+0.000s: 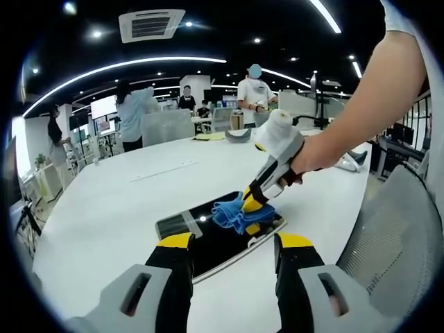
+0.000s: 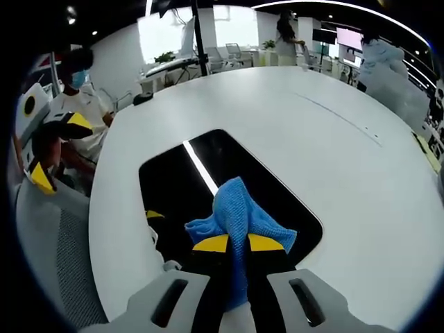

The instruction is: Wipe the mirror surface with the cleaning cloth until all visible marks leave the cleaned area.

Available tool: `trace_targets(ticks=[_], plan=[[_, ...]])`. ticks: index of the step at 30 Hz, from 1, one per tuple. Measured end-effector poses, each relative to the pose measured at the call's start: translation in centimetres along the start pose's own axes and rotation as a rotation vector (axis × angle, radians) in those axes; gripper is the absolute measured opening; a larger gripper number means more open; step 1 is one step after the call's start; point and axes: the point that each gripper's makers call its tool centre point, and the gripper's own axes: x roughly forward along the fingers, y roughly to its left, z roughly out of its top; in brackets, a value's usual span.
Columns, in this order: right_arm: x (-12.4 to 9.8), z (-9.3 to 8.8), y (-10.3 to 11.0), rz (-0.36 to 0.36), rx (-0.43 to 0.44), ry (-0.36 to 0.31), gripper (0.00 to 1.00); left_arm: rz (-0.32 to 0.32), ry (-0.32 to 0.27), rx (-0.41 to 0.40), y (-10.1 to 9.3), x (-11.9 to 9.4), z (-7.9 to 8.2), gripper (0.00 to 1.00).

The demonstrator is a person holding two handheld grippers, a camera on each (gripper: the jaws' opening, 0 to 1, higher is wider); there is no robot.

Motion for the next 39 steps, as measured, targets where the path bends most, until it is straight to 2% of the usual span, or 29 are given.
trace_targets(ticks=[39], plan=[[1.4,1.6,1.1,0.032,-0.031,0.002,0.04,-0.003,0.001,0.001,0.0,0.0,0.0,0.45]])
